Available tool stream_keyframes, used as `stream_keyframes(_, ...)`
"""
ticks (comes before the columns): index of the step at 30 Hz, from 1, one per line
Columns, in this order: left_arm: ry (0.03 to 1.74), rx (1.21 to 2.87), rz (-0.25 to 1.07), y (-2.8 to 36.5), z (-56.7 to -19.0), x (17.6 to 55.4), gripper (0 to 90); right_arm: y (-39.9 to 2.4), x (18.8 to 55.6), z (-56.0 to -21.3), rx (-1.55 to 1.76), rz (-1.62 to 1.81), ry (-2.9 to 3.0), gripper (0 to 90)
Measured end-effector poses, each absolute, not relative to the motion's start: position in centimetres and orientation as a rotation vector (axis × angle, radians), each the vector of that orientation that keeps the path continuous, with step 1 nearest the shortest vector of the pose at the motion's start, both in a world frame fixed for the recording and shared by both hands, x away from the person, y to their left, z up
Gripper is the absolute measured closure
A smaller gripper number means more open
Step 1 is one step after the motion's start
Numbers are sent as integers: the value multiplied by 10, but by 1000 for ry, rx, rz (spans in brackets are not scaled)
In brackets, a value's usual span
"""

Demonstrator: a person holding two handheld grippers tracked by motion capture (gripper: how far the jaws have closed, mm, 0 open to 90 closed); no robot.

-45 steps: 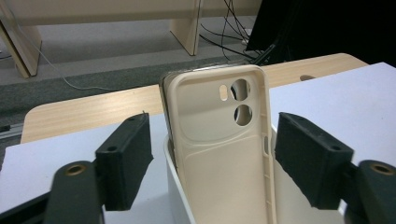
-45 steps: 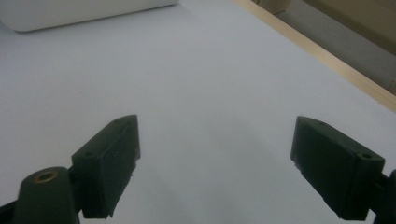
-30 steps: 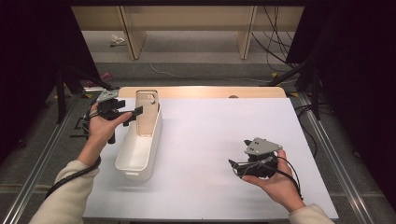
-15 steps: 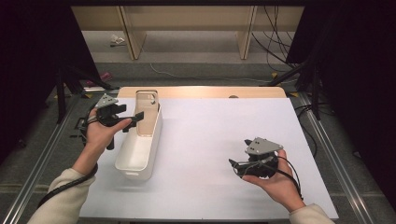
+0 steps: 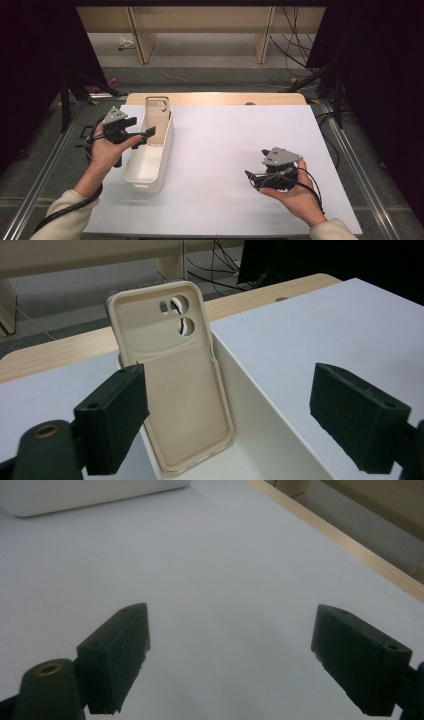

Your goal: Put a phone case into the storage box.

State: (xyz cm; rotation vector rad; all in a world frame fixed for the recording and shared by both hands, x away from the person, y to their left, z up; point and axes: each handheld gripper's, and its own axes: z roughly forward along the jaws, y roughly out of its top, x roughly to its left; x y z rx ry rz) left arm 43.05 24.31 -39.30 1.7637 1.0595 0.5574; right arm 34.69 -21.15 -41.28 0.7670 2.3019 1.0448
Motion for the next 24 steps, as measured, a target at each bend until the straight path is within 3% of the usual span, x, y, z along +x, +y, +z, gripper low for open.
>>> stream_keyframes(24, 960, 1772, 535, 228, -395, 393, 153, -212, 346, -412, 764, 1048, 2297, 165)
